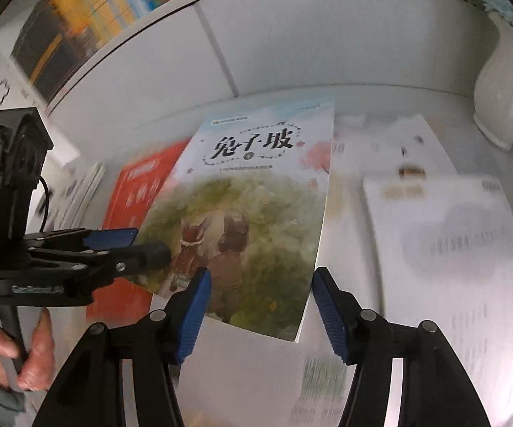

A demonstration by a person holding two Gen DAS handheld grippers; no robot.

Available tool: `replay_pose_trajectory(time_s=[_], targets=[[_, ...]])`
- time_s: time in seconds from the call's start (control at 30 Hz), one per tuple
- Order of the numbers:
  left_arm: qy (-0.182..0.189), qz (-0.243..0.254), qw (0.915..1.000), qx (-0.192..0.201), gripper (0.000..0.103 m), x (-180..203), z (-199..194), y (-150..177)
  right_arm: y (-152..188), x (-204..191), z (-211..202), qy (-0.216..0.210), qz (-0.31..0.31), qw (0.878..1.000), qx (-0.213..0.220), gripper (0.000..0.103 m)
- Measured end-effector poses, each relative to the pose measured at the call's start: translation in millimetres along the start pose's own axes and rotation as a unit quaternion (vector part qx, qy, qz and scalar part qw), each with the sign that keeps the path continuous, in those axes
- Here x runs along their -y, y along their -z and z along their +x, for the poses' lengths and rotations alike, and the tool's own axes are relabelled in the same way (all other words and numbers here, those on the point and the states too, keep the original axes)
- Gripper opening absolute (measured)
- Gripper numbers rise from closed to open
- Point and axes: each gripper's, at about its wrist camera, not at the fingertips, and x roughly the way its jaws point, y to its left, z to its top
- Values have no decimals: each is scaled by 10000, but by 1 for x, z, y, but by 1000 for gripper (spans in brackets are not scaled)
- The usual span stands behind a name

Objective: Organize books

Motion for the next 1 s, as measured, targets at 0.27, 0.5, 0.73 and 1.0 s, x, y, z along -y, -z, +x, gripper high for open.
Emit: replay_pose_trajectory(time_s=[0.27,0.5,0.73,1.0], targets=[[311,-171,9983,-473,69,17,-27,123,111,-34,-50,-112,-315,9978,-570,58],[436,-119,9975,-543,69,34,-38,176,207,-46,-84,-239,-485,9938,-972,57],[251,-545,9980,-191,42,21,-46,189,205,-40,-95,29,-415,9978,-523,35],[282,-770,9966,-20,42,24,-43,188,200,-53,-80,-399,-236,9971,-601,35]])
